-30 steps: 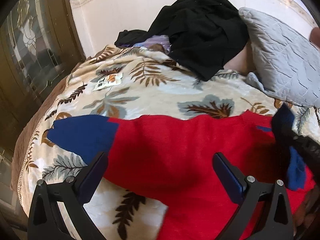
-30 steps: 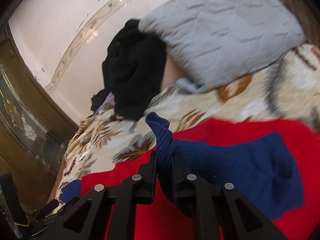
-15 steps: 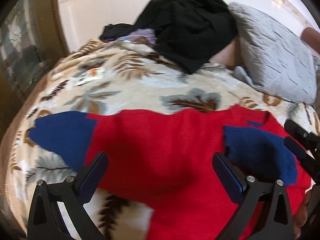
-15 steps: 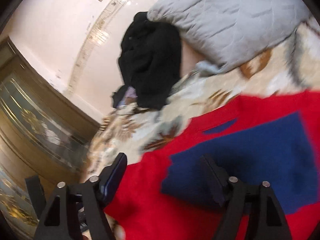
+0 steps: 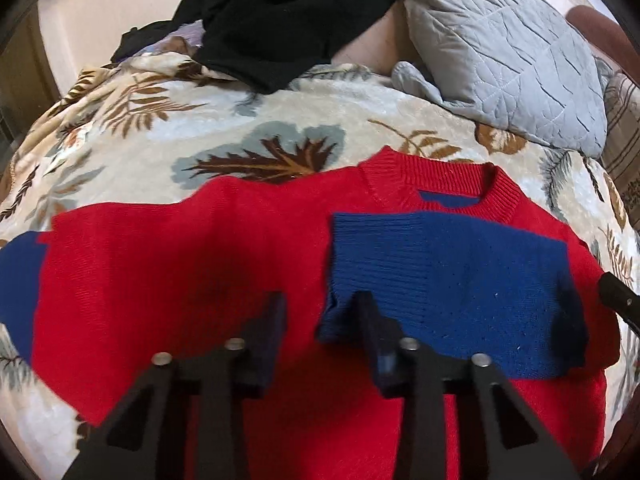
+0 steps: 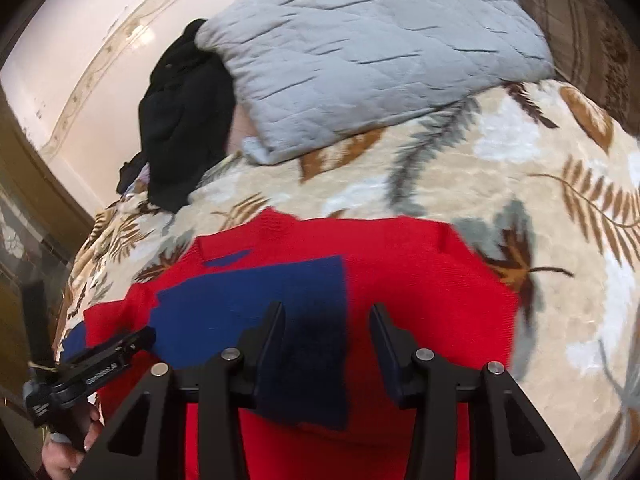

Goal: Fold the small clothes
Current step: 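Pinch the folded blue sleeve with the left gripper and smooth it flat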

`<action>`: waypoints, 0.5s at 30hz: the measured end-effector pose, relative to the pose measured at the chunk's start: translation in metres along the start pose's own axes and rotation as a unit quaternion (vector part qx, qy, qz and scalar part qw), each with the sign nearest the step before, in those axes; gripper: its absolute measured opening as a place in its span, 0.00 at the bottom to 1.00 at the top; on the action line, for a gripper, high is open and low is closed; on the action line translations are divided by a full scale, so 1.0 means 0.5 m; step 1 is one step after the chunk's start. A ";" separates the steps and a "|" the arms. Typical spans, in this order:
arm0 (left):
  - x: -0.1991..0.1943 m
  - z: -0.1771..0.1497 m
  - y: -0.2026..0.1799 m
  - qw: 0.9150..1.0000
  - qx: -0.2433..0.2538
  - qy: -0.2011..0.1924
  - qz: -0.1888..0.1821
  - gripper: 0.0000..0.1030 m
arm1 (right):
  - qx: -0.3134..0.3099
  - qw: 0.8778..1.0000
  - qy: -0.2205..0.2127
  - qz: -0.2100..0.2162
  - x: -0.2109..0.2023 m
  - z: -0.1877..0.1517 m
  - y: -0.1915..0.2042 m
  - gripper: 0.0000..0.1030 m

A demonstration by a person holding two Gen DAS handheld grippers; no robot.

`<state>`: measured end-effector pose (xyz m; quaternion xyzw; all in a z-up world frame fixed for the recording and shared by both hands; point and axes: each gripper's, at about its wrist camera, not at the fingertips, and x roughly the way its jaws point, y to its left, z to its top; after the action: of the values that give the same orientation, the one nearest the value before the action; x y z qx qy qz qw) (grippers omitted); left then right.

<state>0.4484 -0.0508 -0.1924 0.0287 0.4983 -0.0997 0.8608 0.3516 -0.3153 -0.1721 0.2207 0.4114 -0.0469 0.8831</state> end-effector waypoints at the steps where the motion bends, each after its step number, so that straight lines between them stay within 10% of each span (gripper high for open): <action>1: -0.002 0.002 -0.004 1.000 0.003 -0.007 -0.003 0.27 | 0.003 1.000 0.001 -0.003 0.000 0.003 -0.015 0.46; 6: -0.022 0.005 -0.009 0.999 0.011 -0.041 -0.013 0.03 | 0.018 1.000 0.021 -0.007 0.013 0.007 -0.057 0.46; 15: -0.075 -0.001 -0.014 0.997 0.013 -0.065 -0.050 0.00 | 0.054 0.997 0.045 0.035 0.007 0.008 -0.079 0.57</action>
<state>0.4287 -0.0520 -0.1598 0.0085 0.4410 -0.1505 0.8848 0.3463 -0.3519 -0.1864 0.2844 0.4393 -0.0284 0.8517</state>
